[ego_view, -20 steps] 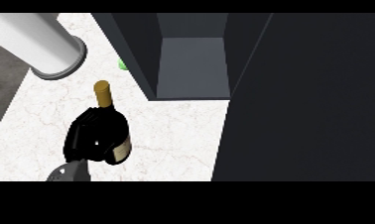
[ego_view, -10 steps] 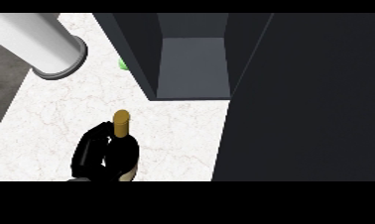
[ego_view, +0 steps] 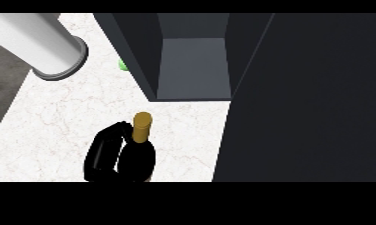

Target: Pick up the wine, place it into the cabinet and close the cabinet

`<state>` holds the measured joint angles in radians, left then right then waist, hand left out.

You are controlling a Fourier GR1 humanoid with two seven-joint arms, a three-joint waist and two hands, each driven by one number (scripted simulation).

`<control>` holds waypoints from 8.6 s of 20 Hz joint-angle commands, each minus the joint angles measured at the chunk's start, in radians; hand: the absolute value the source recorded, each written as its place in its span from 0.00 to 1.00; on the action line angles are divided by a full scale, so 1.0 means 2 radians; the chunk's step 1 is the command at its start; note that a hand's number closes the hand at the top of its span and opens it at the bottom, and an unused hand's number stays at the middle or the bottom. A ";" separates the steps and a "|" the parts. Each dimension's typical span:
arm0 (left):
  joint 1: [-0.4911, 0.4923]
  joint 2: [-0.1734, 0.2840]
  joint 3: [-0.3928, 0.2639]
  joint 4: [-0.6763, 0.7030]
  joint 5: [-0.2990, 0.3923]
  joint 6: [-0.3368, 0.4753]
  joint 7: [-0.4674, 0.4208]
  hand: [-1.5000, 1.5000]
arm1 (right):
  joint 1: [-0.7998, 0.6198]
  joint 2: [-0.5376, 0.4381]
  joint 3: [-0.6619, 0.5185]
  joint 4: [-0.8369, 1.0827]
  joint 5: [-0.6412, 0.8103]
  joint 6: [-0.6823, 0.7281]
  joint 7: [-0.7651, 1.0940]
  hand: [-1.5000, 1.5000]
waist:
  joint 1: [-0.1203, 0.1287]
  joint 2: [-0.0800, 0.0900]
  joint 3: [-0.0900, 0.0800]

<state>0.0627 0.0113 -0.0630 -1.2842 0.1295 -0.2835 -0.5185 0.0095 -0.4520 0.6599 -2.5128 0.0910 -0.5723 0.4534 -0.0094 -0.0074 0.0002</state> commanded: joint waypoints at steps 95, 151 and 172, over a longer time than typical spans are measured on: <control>-0.625 0.043 -0.044 0.610 0.127 0.399 -0.003 0.00 | 0.161 -0.031 -0.040 -0.059 -0.094 0.111 -0.190 0.00 | -0.058 0.023 -0.001; -0.244 -0.002 -0.190 0.111 0.224 0.208 0.025 0.00 | 0.230 -0.064 -0.079 -0.118 -0.074 0.085 -0.147 0.00 | 0.012 -0.004 0.000; -0.043 0.132 -0.137 -0.096 0.263 0.137 0.023 0.00 | 0.235 -0.135 -0.030 -0.104 -0.099 0.193 -0.187 0.00 | 0.001 0.002 -0.001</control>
<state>-0.0322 0.2383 -0.3891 -1.4962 0.6431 0.0318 -0.4435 0.4365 -0.6637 0.5486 -2.5185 -0.0293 -0.2562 -0.0003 -0.0030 -0.0061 -0.0009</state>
